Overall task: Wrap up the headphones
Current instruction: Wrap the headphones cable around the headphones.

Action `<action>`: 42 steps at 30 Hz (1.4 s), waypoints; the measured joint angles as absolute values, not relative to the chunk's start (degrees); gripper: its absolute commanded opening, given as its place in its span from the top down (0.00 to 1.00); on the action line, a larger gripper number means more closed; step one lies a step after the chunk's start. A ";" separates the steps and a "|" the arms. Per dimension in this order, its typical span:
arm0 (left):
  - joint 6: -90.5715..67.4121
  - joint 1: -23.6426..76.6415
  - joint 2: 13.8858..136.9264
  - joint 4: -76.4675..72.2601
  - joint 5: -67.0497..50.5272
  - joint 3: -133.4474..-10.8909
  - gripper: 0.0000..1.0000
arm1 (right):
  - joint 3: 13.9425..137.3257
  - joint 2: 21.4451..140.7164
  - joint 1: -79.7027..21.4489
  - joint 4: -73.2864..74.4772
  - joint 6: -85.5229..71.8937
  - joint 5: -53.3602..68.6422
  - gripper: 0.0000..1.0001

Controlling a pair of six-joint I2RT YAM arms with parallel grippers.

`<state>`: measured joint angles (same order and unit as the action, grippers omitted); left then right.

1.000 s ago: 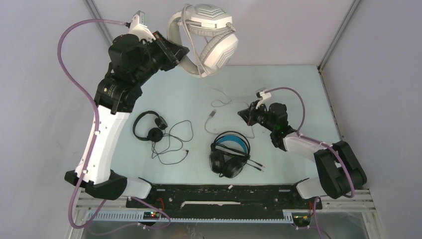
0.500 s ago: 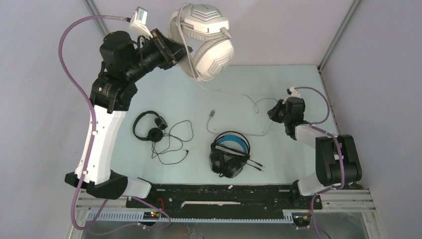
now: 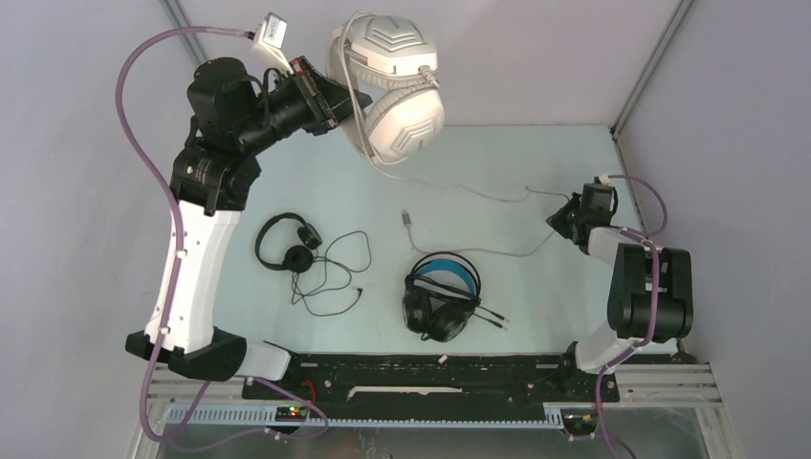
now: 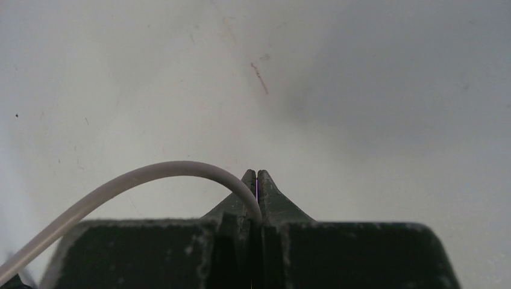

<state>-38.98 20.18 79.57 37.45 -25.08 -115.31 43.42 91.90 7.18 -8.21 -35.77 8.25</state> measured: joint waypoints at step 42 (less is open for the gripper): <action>-26.94 16.34 78.11 50.85 -11.75 -110.74 1.00 | 64.14 83.05 13.10 21.52 -23.31 14.11 0.39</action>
<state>-26.94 16.34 78.11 50.85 -11.75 -110.74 64.14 83.05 13.10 21.52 -23.31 14.11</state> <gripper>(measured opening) 0.144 0.587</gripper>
